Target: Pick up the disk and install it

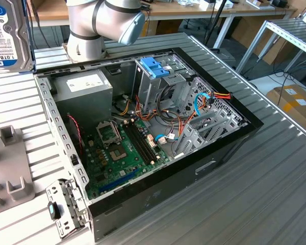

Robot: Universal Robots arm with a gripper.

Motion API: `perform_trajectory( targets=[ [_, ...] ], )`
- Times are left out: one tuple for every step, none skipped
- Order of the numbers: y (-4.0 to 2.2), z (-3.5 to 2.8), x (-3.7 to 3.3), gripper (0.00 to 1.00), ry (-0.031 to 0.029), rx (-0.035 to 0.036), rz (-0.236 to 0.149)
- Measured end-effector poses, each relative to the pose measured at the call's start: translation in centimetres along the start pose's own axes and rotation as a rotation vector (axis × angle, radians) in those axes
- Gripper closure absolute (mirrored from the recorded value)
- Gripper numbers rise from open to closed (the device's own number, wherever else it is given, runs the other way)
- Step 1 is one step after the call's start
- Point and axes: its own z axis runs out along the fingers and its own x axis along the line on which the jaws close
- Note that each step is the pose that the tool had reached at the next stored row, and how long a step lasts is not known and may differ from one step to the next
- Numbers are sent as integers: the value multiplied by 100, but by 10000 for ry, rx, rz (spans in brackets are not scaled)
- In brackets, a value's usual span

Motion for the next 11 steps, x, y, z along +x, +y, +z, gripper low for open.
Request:
perform_trajectory(
  targets=[
    [-12,0,-1,63,0,-1,0],
    [-21,1,-1,63,0,0,-1],
    [-29,1,-1,63,-1,0,-1],
    [-40,1,-2,63,0,0,0],
    [-50,2,-3,63,0,0,0],
    [-57,2,-3,63,0,0,0],
    [-68,2,-4,63,0,0,0],
    [-83,3,-4,63,0,0,0],
    [-90,3,-5,63,0,0,0],
    [-98,3,-5,63,0,0,0],
    [-107,3,-6,63,0,0,-1]
  ],
)
